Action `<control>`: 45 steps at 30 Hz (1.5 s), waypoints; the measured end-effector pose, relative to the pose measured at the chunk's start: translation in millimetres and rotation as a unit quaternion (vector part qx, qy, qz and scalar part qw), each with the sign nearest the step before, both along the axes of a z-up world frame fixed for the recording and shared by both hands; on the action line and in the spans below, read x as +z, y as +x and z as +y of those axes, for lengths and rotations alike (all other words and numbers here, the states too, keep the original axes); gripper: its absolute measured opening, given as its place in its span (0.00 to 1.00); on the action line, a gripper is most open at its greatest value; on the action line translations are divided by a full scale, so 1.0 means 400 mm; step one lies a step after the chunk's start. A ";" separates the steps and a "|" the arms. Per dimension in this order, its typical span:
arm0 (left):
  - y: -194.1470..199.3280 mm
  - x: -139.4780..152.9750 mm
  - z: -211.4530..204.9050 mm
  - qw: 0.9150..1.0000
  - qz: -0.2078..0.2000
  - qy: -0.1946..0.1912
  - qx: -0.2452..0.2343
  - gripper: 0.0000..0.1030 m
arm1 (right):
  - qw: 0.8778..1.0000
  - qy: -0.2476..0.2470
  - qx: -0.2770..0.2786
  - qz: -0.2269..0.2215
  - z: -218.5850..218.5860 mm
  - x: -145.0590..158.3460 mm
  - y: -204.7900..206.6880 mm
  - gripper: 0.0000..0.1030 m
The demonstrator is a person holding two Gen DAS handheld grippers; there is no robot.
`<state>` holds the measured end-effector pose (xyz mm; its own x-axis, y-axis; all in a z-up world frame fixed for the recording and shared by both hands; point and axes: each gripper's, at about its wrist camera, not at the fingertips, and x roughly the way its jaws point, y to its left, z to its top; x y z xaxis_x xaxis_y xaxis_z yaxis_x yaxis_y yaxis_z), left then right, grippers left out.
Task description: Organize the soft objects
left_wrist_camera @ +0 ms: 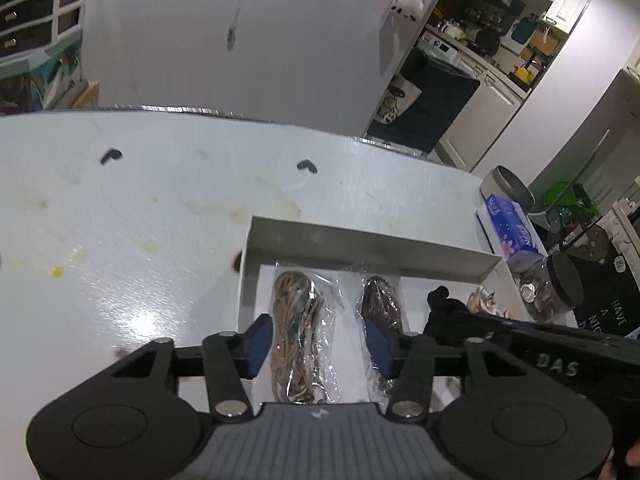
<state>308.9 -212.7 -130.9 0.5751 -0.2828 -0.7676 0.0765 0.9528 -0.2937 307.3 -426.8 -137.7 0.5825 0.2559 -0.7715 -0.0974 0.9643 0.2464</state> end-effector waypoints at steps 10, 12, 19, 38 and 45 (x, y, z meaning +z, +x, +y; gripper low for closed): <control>-0.109 0.108 -0.004 0.997 -0.060 0.031 0.029 0.89 | 0.998 -0.017 0.008 -0.062 -0.055 0.095 -0.089 0.55; -0.129 0.125 -0.003 0.996 -0.070 0.035 0.035 0.96 | 0.997 -0.017 0.013 -0.071 -0.063 0.109 -0.107 0.62; -0.203 0.171 0.001 0.994 -0.090 0.053 0.042 1.00 | 0.994 -0.030 0.013 -0.103 -0.078 0.164 -0.180 0.81; -0.436 0.233 0.073 0.988 -0.135 0.076 0.010 1.00 | 0.985 -0.075 -0.030 -0.153 -0.048 0.246 -0.452 1.00; -0.519 0.237 0.118 0.987 -0.142 0.072 0.010 1.00 | 0.983 -0.079 -0.039 -0.159 -0.018 0.253 -0.545 1.00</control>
